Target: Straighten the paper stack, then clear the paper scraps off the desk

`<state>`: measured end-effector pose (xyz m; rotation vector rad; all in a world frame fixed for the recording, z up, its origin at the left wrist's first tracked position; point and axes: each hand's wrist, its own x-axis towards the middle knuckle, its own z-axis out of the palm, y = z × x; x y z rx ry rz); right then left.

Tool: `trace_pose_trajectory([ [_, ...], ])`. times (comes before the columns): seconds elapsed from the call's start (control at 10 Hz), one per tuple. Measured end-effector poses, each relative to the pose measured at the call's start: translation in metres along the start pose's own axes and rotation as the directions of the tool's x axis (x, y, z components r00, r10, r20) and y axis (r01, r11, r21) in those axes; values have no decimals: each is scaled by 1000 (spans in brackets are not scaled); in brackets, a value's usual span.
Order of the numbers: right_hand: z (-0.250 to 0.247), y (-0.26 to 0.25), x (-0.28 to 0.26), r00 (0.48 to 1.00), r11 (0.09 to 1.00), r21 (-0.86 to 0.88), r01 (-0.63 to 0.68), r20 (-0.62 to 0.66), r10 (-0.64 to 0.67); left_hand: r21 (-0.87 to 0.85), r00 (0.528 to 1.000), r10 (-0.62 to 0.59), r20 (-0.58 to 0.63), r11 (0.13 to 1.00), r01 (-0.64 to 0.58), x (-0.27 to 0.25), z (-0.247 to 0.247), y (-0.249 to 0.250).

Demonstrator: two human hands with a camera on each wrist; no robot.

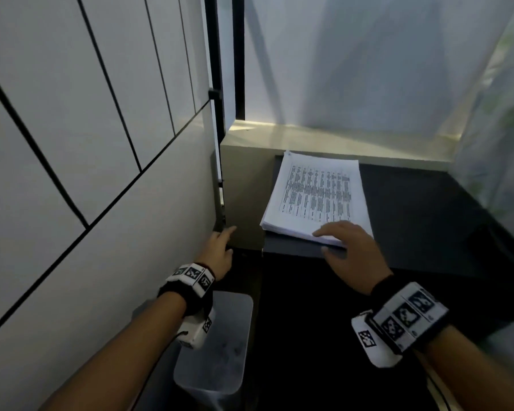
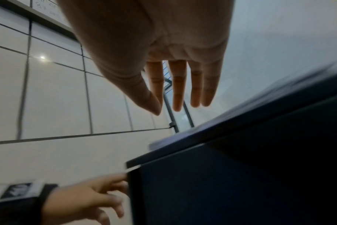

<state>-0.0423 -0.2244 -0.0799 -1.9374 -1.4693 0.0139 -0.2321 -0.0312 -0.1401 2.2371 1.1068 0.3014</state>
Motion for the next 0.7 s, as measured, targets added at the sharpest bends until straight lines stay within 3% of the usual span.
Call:
trace_pose_trajectory([
  [0.1,-20,36,-9,990,981,-141,-130,34,136,-89,994,77,-71,993,-83,13,-8,37],
  [0.3,-33,60,-33,884,911,-336,-238,314,347,-126,991,135,25,983,-131,6,1,84],
  [0.4,-44,64,-36,849,879,-390,-274,331,412,-67,988,148,44,987,-145,-7,10,90],
  [0.7,-52,68,-57,860,893,-395,-218,355,367,133,972,193,134,968,-210,-33,29,82],
])
